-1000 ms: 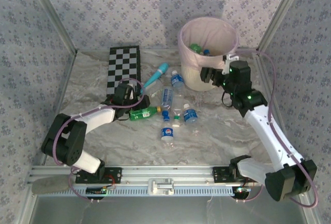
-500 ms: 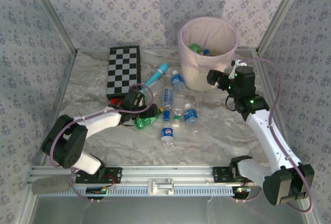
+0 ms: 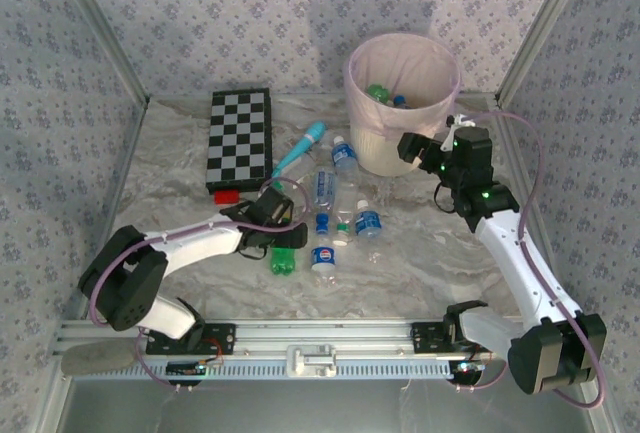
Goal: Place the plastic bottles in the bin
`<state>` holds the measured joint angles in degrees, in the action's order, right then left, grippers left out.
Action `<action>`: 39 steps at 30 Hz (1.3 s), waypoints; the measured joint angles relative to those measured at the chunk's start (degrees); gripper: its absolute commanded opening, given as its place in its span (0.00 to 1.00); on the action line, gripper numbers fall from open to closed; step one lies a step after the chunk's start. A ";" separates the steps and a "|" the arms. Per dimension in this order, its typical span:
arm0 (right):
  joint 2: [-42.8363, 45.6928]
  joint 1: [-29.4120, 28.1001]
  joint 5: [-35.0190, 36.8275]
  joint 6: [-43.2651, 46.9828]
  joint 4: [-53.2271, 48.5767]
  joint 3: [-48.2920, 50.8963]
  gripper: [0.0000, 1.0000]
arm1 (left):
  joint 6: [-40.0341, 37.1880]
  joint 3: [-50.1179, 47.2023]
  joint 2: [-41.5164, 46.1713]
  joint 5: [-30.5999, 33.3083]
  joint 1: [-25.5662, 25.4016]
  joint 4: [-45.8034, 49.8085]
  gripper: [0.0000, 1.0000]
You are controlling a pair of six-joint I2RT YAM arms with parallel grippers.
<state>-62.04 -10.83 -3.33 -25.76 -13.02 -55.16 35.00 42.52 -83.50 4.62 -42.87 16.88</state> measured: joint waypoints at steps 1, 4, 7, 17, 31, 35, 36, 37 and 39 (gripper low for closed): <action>-0.04 0.00 -0.15 -0.20 0.00 0.00 1.00 | 0.02 -0.02 0.00 0.15 -0.17 0.26 0.99; -0.11 0.00 -0.52 -0.46 0.00 0.00 1.00 | 0.17 -0.02 -0.07 0.68 -0.85 0.81 0.97; -0.15 0.00 -0.68 -0.66 0.02 0.00 1.00 | 0.46 -0.02 -0.33 1.01 -1.20 0.98 0.95; -0.37 -0.28 -2.10 -0.61 0.09 0.00 1.00 | 1.49 0.07 -2.51 2.12 -1.40 0.44 0.58; -2.73 -7.89 -12.07 1.11 8.83 0.31 0.99 | 6.19 0.15 12.61 8.48 2.78 -7.61 0.57; -5.64 -13.51 -15.06 1.38 12.46 0.31 0.99 | 8.68 0.15 15.61 8.92 6.14 -13.86 0.58; -6.45 -15.21 -15.54 1.38 13.38 0.31 0.99 | 9.25 0.15 16.09 9.01 6.95 -15.08 0.58; -7.13 -16.68 -15.76 1.38 14.34 0.39 0.99 | 9.75 0.15 16.48 9.14 7.54 -15.96 0.58; -8.41 -19.85 -16.24 1.33 16.74 0.79 0.98 | 10.78 0.15 17.59 9.33 8.74 -17.94 0.58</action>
<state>-70.46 -30.68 -19.57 -24.43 3.73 -54.37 45.78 42.68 -65.91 13.96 -34.13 -1.06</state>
